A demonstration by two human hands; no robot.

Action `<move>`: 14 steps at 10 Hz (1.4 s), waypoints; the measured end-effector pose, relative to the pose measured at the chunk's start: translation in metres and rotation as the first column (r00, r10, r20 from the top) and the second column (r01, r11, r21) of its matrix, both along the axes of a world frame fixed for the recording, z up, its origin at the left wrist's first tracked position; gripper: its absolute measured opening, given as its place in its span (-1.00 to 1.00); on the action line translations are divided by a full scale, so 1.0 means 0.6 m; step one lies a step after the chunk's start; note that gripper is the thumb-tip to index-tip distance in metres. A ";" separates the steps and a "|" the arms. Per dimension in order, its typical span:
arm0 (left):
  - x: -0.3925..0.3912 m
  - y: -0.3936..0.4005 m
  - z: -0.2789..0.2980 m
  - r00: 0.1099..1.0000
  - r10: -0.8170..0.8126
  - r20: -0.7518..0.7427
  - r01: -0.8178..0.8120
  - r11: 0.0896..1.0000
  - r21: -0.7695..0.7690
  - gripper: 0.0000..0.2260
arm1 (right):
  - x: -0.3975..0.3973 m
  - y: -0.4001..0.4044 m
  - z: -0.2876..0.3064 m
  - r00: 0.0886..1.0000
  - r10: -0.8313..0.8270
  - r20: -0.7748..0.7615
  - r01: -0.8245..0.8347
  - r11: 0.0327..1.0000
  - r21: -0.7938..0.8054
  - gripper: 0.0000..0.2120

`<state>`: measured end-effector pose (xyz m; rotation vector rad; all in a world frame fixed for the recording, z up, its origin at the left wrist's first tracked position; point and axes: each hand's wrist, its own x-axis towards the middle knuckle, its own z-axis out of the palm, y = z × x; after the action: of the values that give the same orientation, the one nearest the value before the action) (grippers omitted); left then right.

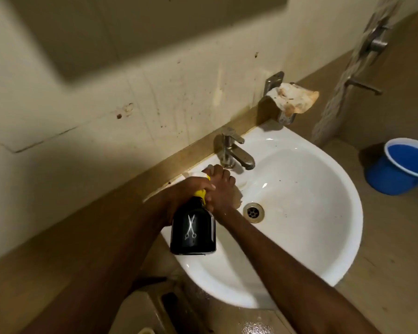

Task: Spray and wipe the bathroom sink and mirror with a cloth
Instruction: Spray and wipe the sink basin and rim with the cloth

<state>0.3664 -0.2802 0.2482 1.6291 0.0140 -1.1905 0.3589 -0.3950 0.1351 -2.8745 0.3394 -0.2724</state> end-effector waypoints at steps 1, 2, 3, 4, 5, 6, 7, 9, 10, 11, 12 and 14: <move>-0.046 0.036 -0.043 0.986 0.165 -0.005 -0.165 0.986 -0.014 -0.81 | 0.008 0.008 0.007 0.989 0.145 -0.018 -0.145 0.989 0.015 -0.55; -0.092 0.044 -0.083 0.928 0.364 -0.074 -0.362 0.931 0.040 -0.82 | 0.053 -0.002 0.017 0.934 0.353 -0.061 -0.356 0.933 -0.058 -0.43; -0.122 0.033 -0.103 0.870 0.442 -0.219 -0.453 0.892 0.002 -0.88 | 0.058 -0.022 0.015 0.896 0.445 -0.009 -0.445 0.895 -0.026 -0.50; -0.143 0.030 -0.107 0.877 0.421 -0.232 -0.434 0.901 -0.005 -0.90 | 0.017 -0.029 -0.020 0.786 0.614 0.068 -0.611 0.789 -0.058 -0.55; -0.160 0.040 -0.098 0.880 0.431 -0.198 -0.433 0.901 0.033 -0.85 | 0.008 -0.019 -0.021 0.756 0.648 0.094 -0.649 0.760 -0.024 -0.47; -0.185 0.056 -0.099 0.839 0.488 -0.239 -0.482 0.872 0.089 -0.85 | 0.003 -0.008 -0.020 0.720 0.691 0.068 -0.689 0.723 -0.055 -0.44; -0.207 0.060 -0.094 0.842 0.494 -0.215 -0.485 0.869 0.095 -0.85 | -0.016 -0.010 -0.017 0.667 0.742 0.069 -0.737 0.671 -0.085 -0.50; -0.238 0.074 -0.070 0.835 0.519 -0.182 -0.502 0.854 0.132 -0.82 | -0.094 0.044 -0.058 0.700 0.693 0.171 -0.710 0.650 0.272 -0.62; -0.262 0.068 -0.068 0.832 0.538 -0.137 -0.524 0.842 0.125 -0.83 | -0.138 0.016 -0.115 0.674 0.736 0.061 -0.692 0.600 0.402 -0.52; -0.290 0.055 -0.062 0.811 0.571 -0.128 -0.561 0.821 0.107 -0.84 | -0.115 -0.018 -0.116 0.714 0.699 -0.039 -0.655 0.686 0.317 -0.49; -0.306 0.026 -0.061 0.767 0.626 -0.142 -0.624 0.779 0.065 -0.85 | -0.070 -0.023 -0.087 0.795 0.605 -0.039 -0.580 0.778 0.241 -0.53; -0.353 -0.008 -0.082 0.765 0.580 -0.279 -0.579 0.810 0.093 -0.81 | -0.075 -0.034 -0.121 0.730 0.683 0.021 -0.644 0.678 0.354 -0.71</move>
<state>0.1547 -0.2851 0.1992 1.2844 0.6716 -0.9223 0.3141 -0.4157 0.0625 -2.4524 -0.6044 0.0866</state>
